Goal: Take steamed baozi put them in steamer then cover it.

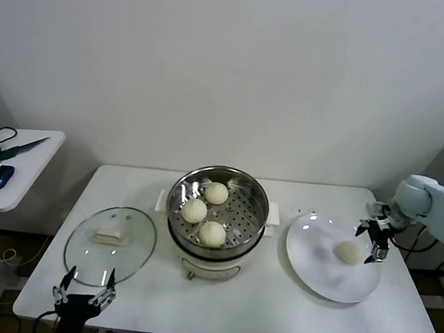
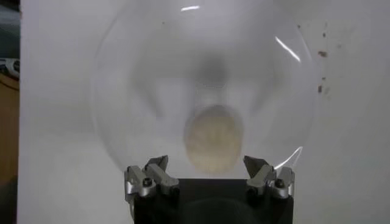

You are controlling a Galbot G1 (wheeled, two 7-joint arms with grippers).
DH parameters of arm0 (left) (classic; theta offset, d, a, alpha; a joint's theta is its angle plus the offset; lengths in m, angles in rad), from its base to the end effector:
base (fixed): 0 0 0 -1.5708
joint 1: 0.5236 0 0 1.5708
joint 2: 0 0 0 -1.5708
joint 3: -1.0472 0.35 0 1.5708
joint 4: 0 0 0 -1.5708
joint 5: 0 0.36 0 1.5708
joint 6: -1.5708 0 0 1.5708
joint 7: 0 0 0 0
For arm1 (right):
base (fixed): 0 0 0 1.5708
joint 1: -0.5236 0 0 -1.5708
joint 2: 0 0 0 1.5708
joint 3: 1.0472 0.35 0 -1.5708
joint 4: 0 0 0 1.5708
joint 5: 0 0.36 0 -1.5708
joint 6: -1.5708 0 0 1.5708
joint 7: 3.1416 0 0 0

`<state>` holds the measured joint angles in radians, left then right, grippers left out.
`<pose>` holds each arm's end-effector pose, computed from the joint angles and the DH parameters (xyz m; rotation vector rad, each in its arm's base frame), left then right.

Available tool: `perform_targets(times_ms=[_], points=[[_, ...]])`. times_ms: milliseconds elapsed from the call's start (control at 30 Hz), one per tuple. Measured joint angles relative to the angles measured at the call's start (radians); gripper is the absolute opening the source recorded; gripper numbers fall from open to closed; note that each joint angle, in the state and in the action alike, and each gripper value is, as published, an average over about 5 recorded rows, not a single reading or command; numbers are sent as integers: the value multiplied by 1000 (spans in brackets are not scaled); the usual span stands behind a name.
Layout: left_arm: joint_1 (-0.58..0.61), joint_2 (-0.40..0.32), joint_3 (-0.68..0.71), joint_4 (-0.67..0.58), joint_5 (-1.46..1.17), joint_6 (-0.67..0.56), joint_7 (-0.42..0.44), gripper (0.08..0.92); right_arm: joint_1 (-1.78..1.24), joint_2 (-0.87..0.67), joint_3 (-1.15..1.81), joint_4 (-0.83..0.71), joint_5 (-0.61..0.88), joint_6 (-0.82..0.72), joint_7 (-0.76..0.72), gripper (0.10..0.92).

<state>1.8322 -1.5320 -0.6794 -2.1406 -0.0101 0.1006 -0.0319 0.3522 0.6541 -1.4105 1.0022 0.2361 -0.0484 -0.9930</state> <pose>0.1031 0.0530 -0.3205 0.1939 -2.8205 -0.1684 0.5294 -0.2591 -0.2010 1.1681 -1.2989 1.2706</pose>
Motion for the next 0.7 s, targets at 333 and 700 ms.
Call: perform_targets(times_ms=[333, 700], points=[[4, 0, -1, -1, 2, -1, -2, 823, -112, 48, 106, -86, -26, -4, 34, 822], [3, -6, 2, -3, 5, -2, -3, 823, -145, 59, 148, -109, -31, -9, 34, 689]])
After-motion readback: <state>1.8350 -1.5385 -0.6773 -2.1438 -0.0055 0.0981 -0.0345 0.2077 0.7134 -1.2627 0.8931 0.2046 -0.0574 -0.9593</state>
